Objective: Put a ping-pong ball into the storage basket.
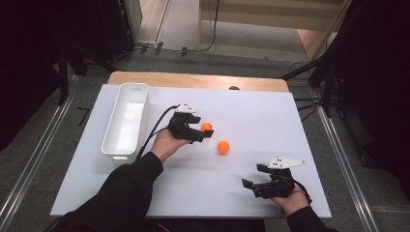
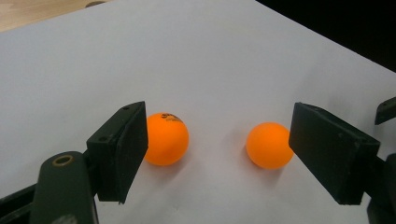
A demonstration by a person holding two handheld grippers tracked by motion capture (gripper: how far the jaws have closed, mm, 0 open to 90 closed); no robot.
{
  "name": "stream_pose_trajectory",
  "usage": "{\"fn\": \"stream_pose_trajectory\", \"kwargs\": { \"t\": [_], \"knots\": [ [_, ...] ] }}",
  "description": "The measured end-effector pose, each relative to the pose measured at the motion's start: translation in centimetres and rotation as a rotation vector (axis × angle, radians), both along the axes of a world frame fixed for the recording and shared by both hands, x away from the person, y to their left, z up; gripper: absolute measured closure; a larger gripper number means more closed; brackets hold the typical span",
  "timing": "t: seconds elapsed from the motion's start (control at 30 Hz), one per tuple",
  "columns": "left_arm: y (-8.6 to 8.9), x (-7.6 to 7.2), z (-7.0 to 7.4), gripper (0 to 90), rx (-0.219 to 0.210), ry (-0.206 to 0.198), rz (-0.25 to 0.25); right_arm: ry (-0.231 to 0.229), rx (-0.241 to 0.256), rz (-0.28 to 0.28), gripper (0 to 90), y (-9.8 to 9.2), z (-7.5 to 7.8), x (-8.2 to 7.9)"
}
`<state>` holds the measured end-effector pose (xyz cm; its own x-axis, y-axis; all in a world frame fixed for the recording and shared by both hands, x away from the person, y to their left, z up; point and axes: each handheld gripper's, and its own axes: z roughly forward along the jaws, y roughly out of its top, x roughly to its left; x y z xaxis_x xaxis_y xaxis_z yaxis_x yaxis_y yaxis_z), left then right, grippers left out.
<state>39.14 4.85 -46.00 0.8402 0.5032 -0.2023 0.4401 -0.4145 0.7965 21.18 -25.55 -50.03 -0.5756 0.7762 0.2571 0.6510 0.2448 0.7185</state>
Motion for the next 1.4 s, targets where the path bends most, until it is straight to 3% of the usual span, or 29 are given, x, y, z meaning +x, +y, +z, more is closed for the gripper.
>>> {"fn": "stream_pose_trajectory", "kwargs": {
  "t": [0.3, 0.5, 0.73, 0.87, 1.0, 1.13, 1.4],
  "knots": [
    [-0.8, 0.9, -0.1, 20.1, 0.001, 0.004, 0.014, 0.005, -0.002, -0.001, 11.5, 0.0, 0.0, 0.0],
    [-1.4, 1.5, -0.1, 20.1, 0.006, 0.003, -0.003, 0.008, -0.014, 0.003, 11.6, 0.0, -0.2, 0.0],
    [-1.8, 2.2, -0.4, 20.0, 0.016, -0.007, 0.018, 0.004, -0.014, -0.006, 11.6, 0.0, -0.2, 0.0],
    [-1.9, 2.5, -0.9, 20.0, 0.023, 0.007, 0.023, 0.005, -0.017, -0.003, 11.6, -0.1, -0.2, 0.0],
    [-2.0, 2.9, -1.4, 0.0, 0.028, 0.059, 0.039, 0.007, -0.015, -0.005, 11.5, -0.1, -0.2, 0.0],
    [-2.0, 2.9, -1.5, 0.0, 0.051, 0.016, 0.054, 0.006, -0.015, -0.004, 11.5, -0.1, -0.1, 0.0],
    [-2.2, 2.9, -1.8, 0.0, 0.061, -0.012, 0.055, 0.009, -0.015, -0.006, 11.5, -0.1, -0.1, -0.1]
  ]
}}
